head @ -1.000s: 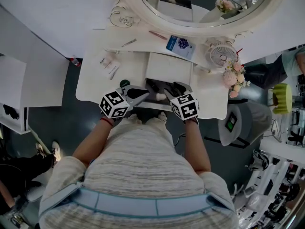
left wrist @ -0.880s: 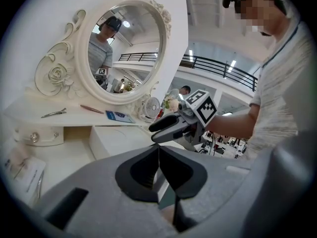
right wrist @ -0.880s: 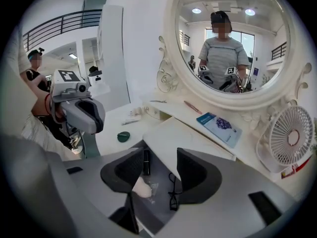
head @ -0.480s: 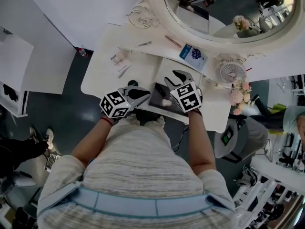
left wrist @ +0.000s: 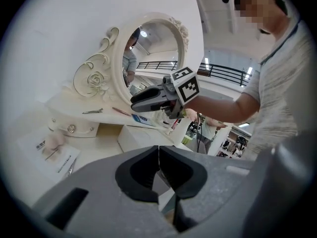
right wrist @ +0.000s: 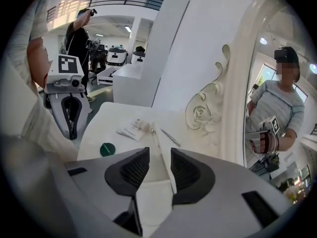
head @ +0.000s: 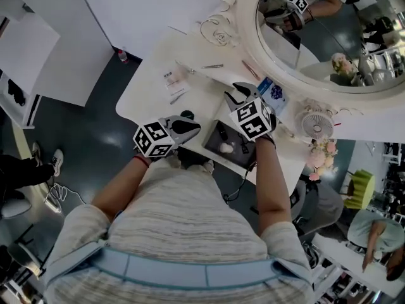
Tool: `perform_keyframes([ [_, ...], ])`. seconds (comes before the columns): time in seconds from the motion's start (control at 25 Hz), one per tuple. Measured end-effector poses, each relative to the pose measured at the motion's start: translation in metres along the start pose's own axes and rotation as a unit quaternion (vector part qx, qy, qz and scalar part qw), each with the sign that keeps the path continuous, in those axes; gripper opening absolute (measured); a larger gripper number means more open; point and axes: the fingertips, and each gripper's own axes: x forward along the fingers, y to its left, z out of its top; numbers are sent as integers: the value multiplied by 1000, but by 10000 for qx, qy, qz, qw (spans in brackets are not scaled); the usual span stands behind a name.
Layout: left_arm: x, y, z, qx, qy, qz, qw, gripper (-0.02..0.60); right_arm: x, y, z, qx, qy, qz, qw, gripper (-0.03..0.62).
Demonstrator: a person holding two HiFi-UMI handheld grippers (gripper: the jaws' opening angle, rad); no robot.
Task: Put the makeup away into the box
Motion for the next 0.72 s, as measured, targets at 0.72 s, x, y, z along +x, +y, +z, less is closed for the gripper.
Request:
perform_keyframes([
  [0.72,-24,32,-9,-408,-154,405,9982,15,87,-25,22,-1566,448,307,9862,109],
])
